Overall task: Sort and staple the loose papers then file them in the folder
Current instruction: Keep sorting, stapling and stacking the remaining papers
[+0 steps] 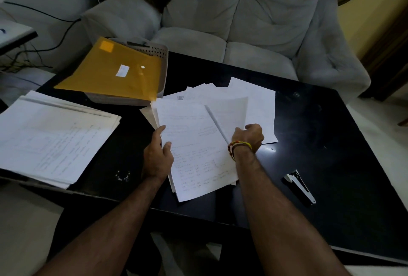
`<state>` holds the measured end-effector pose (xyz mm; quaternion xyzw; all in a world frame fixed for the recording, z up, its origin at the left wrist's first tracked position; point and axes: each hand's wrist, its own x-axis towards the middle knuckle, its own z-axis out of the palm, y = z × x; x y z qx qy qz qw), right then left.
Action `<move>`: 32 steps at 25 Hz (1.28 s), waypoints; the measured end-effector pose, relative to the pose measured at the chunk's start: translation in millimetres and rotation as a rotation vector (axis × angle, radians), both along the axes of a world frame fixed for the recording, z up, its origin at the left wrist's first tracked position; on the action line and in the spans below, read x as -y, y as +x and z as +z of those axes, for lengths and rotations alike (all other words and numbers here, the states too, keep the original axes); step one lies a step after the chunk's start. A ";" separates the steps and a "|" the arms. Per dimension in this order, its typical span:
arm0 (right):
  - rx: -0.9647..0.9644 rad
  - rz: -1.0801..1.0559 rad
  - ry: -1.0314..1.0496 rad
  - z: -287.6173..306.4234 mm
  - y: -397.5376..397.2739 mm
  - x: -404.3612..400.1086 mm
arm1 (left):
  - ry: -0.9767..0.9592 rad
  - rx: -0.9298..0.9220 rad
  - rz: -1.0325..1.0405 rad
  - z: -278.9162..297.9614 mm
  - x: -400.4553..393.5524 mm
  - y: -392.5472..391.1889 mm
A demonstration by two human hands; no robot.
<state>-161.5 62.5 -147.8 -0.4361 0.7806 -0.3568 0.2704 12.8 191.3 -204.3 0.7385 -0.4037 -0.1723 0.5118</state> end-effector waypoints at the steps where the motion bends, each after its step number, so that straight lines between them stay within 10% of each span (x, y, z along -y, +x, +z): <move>1: -0.039 -0.001 -0.015 7.3 -3.9 -4.8 | -0.001 -0.004 0.000 0.3 -0.1 -0.3; 12: -0.021 -0.192 -0.656 147.1 -70.0 22.6 | -0.019 -0.008 -0.032 -1.4 0.6 2.5; 21: 0.013 0.343 -0.185 22.5 -13.0 4.7 | 0.046 -0.076 -0.039 1.2 -3.2 10.0; 32: -0.308 0.380 0.035 -54.3 -1.4 -1.0 | 0.033 -0.105 0.033 1.6 2.3 4.5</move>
